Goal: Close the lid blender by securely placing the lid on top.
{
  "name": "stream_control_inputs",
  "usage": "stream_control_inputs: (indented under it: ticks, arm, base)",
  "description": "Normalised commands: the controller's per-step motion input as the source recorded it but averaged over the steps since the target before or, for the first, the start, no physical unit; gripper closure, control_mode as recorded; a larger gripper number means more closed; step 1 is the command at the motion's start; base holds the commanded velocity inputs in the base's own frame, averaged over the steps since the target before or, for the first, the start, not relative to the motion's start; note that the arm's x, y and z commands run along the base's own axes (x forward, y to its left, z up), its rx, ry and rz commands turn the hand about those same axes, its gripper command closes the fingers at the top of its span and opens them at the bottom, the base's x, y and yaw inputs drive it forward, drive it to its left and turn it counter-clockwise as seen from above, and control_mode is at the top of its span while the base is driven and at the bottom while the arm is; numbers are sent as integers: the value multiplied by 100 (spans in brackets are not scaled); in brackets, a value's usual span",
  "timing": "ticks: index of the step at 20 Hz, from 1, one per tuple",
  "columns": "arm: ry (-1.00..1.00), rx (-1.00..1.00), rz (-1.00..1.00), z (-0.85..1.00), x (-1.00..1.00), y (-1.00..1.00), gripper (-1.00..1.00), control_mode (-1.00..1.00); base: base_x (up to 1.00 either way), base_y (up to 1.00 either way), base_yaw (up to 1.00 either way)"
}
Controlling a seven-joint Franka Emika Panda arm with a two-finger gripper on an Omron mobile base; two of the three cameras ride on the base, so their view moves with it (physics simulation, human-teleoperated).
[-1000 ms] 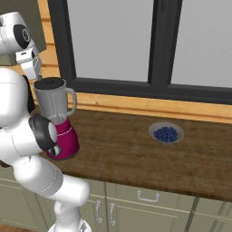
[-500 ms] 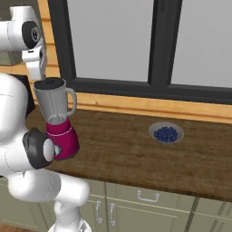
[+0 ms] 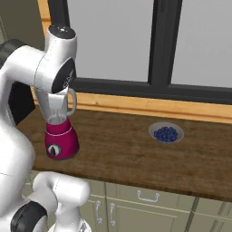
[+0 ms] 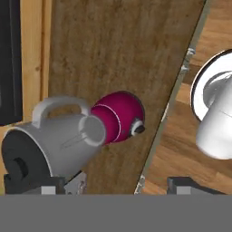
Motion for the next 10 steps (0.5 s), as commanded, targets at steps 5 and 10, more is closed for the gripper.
stream_control_inputs:
  ticks: [5,10]
  arm:
    - [-24,33,0,0,-100,-100,-100,-100]
    - [-24,31,0,0,-100,-100,-100,-100]
  base:
    - [0,0,0]
    - [0,0,0]
